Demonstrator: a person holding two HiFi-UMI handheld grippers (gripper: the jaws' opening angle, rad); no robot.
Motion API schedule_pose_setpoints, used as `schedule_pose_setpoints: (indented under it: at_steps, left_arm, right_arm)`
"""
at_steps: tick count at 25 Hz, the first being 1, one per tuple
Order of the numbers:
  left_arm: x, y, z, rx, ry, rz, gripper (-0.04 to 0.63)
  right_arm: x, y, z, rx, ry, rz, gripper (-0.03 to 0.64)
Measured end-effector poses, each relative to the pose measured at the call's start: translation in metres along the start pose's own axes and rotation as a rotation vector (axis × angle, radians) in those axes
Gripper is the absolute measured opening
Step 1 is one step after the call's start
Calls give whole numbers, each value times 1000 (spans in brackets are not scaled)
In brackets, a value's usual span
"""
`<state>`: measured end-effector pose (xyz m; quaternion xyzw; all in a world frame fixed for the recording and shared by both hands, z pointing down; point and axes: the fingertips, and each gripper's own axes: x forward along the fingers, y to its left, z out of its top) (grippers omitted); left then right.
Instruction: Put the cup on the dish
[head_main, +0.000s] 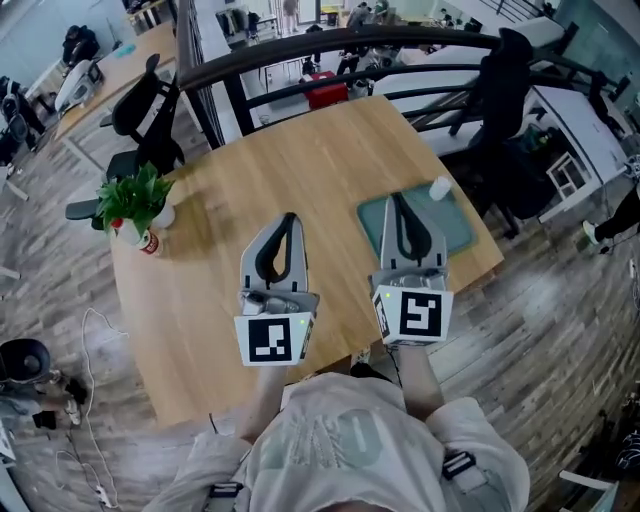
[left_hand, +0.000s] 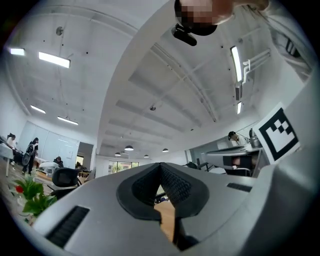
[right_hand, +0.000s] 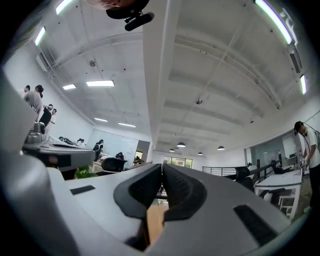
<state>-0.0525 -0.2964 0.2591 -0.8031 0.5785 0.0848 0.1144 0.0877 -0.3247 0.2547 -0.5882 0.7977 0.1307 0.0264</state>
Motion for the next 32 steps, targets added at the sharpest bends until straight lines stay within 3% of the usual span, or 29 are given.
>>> schedule_pose_setpoints:
  at_steps: [5,10,32]
  left_arm:
    - [-35,18,11,4,-15,-14,9]
    - [-53,15,14,-3,-17,-33,9]
    - [-58,5,17,-4,2,-21,9]
  right_arm:
    - [-41,61,0,44,44,52,20]
    - [-62,87,-5,50,79,69,18]
    - [-68,85,-2,53,97,95,18]
